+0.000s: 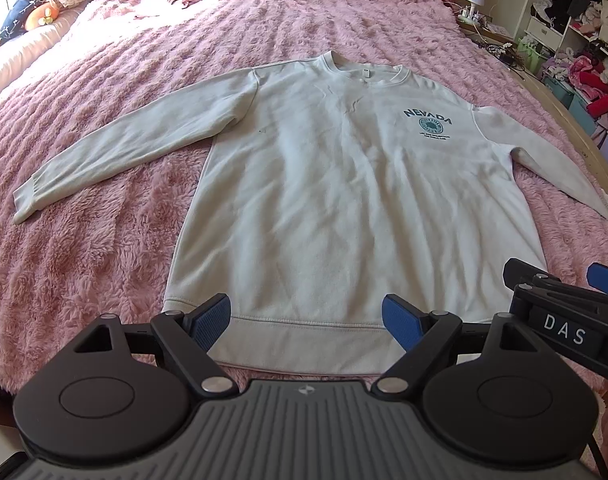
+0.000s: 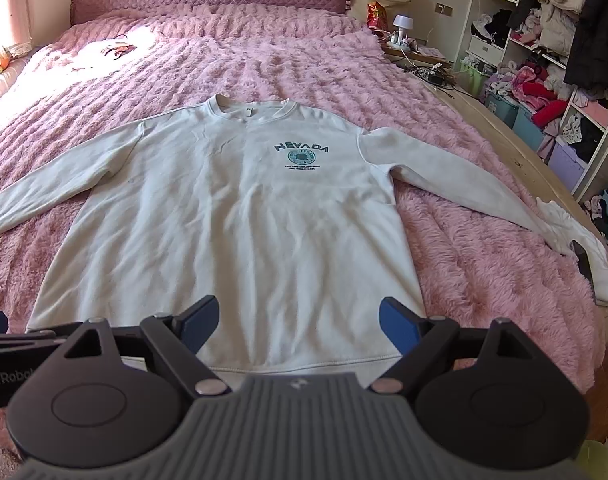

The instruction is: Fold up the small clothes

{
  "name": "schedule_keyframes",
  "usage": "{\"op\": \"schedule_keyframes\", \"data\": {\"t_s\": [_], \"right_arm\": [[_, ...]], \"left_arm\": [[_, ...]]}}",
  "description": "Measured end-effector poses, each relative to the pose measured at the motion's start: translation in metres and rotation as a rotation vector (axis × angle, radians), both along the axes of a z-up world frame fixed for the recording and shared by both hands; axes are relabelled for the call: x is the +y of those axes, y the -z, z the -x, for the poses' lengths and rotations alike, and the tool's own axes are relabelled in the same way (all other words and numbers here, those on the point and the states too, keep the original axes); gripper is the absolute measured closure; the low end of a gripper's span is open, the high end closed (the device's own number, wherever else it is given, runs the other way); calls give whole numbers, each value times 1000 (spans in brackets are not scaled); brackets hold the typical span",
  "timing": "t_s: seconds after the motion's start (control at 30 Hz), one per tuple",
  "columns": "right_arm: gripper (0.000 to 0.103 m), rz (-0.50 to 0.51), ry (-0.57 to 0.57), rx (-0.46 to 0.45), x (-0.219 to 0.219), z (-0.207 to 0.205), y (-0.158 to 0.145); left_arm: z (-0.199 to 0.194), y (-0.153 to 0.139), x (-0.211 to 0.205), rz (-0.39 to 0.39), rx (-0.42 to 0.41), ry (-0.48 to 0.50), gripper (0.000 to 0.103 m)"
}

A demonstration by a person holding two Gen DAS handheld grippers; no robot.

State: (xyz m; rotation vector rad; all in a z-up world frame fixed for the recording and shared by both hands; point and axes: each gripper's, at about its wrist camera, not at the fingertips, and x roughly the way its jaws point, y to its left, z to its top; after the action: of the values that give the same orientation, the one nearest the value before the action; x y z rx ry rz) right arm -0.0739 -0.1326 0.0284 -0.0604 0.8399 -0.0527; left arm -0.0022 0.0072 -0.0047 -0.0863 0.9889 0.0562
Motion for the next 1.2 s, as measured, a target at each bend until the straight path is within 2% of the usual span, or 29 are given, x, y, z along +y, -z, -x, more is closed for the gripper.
{"op": "schedule_keyframes", "data": {"t_s": [0.63, 0.77, 1.2], "right_arm": [[20, -4, 4, -5, 6, 1, 3], [20, -11, 4, -7, -3, 6, -8], [20, -12, 5, -6, -5, 6, -8]], "left_arm": [[2, -5, -2, -9, -3, -3, 3], [3, -8, -2, -9, -3, -4, 3], [4, -8, -2, -11, -3, -3, 3]]}}
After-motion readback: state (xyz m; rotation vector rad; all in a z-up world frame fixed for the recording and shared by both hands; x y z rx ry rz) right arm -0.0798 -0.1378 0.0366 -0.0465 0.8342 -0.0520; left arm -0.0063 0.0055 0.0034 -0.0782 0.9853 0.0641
